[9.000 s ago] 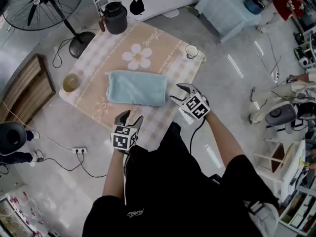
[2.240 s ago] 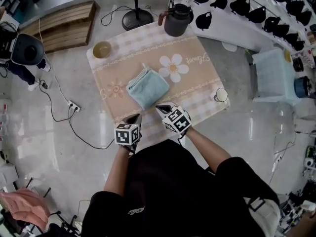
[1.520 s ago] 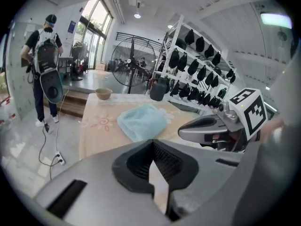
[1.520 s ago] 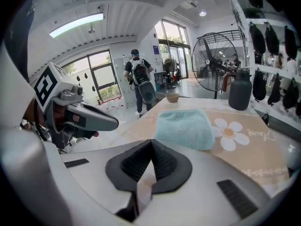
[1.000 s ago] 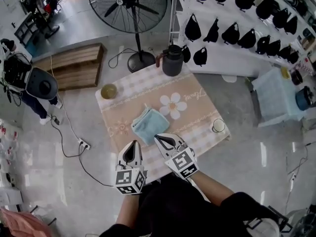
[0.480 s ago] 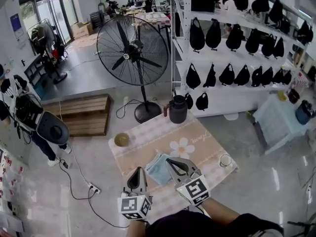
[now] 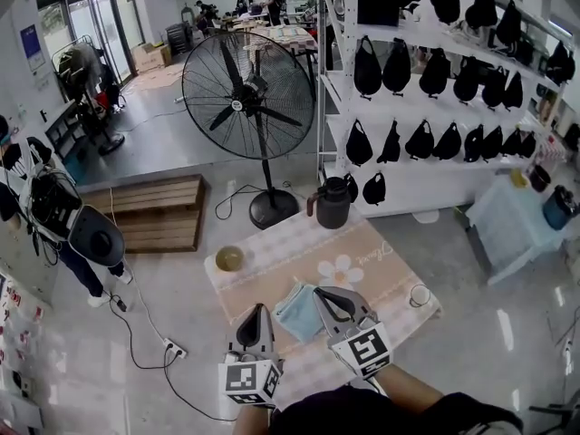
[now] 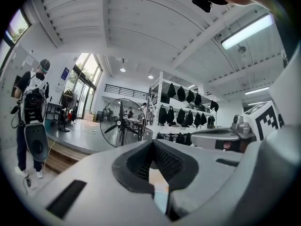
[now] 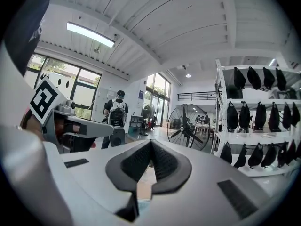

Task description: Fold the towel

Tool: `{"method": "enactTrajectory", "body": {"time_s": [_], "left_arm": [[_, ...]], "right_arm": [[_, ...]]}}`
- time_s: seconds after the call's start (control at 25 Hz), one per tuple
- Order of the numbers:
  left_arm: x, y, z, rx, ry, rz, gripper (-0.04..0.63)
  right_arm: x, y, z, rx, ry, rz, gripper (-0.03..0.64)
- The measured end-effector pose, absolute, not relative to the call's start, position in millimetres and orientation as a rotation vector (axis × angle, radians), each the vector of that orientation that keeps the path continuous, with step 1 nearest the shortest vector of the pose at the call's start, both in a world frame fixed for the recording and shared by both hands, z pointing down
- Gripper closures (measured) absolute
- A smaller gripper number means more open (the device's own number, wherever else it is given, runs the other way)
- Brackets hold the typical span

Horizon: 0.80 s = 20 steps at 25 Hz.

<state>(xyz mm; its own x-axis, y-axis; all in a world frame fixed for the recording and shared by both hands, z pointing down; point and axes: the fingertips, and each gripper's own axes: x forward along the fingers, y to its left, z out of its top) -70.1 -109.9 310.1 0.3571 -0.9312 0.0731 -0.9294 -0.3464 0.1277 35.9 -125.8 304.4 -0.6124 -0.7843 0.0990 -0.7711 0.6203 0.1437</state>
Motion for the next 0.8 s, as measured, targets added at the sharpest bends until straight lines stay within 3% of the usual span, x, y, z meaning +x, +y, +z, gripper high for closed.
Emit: {"method": "enactTrajectory", "body": {"time_s": [0.8], "left_arm": [[-59,-106,301,2.512,-1.662,-0.054,0.591]], "right_arm": [[56,-120,302,1.381,-2.644,-0.145,0.615]]}}
